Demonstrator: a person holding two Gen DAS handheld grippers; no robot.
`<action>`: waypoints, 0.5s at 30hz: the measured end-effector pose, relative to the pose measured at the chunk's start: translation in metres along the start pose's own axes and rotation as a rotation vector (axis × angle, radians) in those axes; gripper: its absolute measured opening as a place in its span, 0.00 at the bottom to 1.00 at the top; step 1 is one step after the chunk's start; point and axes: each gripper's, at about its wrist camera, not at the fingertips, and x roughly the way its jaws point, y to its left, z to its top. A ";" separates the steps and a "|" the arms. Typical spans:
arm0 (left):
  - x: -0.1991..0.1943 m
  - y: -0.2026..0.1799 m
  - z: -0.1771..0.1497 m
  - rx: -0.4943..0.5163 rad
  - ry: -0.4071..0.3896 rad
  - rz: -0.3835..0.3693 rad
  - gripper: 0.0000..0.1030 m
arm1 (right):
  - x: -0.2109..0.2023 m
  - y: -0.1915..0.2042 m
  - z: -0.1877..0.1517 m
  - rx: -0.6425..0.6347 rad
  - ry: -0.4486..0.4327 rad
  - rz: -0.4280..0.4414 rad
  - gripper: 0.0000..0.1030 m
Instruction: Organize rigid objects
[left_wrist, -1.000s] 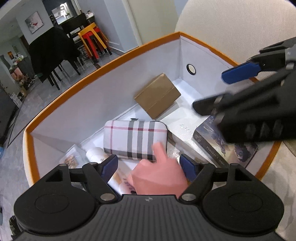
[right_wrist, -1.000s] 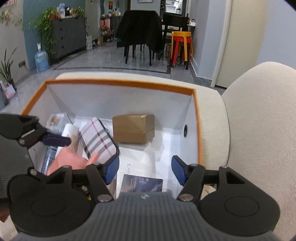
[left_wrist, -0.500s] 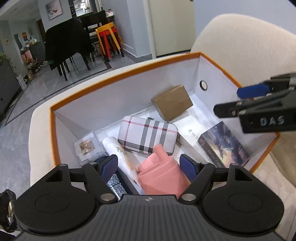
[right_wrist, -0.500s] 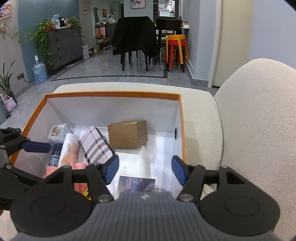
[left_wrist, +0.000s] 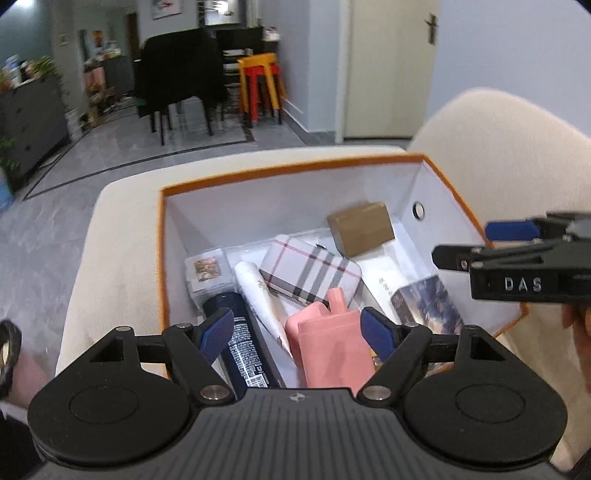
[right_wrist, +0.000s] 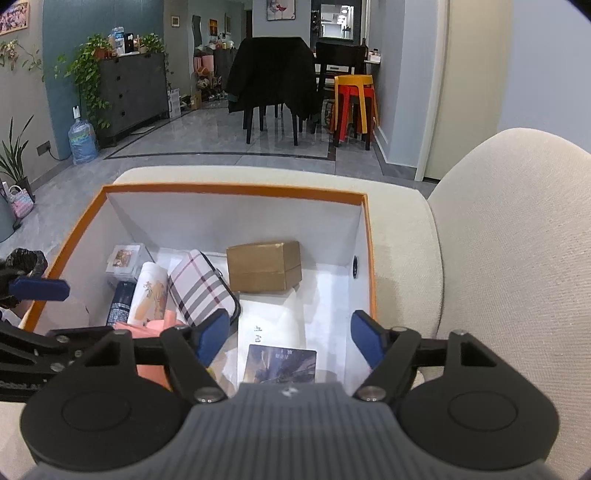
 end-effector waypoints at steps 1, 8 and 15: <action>-0.004 0.000 0.000 -0.016 -0.008 0.014 0.93 | -0.003 0.000 0.001 0.001 -0.005 -0.001 0.74; -0.028 0.004 0.000 -0.104 -0.037 0.074 1.00 | -0.031 0.003 0.007 0.010 -0.055 -0.015 0.86; -0.039 -0.007 0.002 -0.102 0.001 0.159 1.00 | -0.054 0.010 0.013 0.051 -0.053 -0.029 0.96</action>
